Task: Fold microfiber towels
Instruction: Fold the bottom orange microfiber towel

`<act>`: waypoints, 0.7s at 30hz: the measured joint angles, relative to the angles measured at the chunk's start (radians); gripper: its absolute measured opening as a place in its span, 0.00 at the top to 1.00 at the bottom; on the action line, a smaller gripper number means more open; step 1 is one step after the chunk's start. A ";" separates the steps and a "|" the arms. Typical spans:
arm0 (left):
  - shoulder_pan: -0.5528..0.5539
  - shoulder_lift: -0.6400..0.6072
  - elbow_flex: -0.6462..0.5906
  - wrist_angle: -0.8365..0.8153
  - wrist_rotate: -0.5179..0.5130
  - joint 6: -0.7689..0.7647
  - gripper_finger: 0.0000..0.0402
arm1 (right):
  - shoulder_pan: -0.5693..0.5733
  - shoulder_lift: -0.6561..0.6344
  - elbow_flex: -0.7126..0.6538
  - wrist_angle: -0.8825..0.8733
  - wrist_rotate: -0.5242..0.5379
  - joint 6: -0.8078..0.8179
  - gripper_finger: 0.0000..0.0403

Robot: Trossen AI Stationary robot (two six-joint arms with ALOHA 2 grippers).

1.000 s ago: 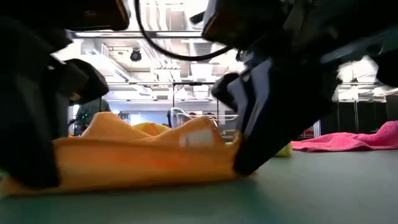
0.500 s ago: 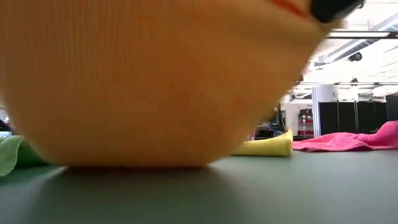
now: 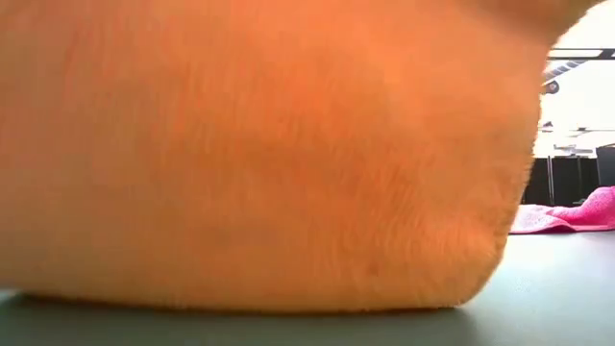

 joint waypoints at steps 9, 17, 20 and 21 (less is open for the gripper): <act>0.014 -0.036 -0.003 -0.317 -0.088 0.001 0.97 | -0.137 0.000 0.000 0.000 0.040 -0.078 0.98; 0.085 -0.063 -0.004 -0.585 -0.111 0.030 0.97 | -0.263 0.000 0.000 0.023 0.078 -0.166 0.98; 0.119 -0.063 -0.008 -0.661 -0.111 0.053 0.97 | -0.308 0.000 -0.001 0.042 0.079 -0.177 0.98; 0.129 -0.063 -0.010 -0.679 -0.111 0.060 0.97 | -0.319 0.000 -0.001 0.049 0.081 -0.181 0.98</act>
